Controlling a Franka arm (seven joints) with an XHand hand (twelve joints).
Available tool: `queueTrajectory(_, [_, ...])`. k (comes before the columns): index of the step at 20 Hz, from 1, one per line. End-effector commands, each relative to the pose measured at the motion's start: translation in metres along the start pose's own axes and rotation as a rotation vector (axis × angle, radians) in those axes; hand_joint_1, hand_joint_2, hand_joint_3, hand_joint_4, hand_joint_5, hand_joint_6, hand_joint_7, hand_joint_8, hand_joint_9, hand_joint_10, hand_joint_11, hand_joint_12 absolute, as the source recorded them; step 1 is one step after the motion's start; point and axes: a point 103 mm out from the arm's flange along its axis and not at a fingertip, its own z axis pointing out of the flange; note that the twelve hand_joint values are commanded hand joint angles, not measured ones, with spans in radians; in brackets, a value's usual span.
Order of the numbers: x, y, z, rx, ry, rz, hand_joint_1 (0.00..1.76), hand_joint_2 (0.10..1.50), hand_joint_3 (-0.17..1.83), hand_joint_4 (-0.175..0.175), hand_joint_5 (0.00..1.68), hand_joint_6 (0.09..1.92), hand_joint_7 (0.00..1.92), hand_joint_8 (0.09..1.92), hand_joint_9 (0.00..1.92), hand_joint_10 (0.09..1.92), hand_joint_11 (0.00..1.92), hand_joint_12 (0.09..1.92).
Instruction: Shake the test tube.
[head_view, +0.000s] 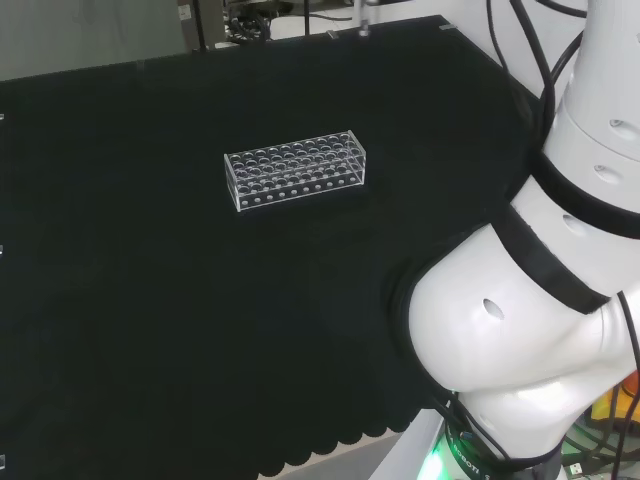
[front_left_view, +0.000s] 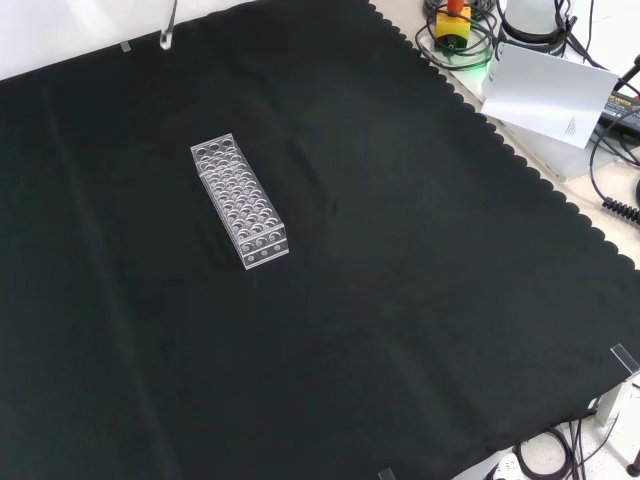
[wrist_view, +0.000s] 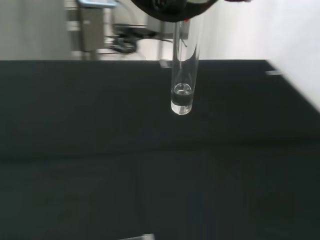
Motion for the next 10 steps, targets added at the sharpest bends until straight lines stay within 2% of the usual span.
queueTrajectory(1, [0.098, -0.011, -0.003, -0.011, 0.168, -0.193, 1.42, 0.99, 0.0, -0.175, 1.32, 0.09, 1.29, 0.85, 1.24, 0.53, 1.03, 1.09])
queueTrajectory(5, [0.147, -0.017, -0.02, -0.036, 0.247, -0.304, 1.42, 0.99, 0.0, -0.175, 1.32, 0.09, 1.29, 0.85, 1.24, 0.53, 1.03, 1.09])
queueTrajectory(10, [0.173, -0.019, -0.035, -0.055, 0.295, -0.368, 1.42, 0.99, 0.0, -0.175, 1.32, 0.09, 1.29, 0.85, 1.24, 0.54, 1.04, 1.08])
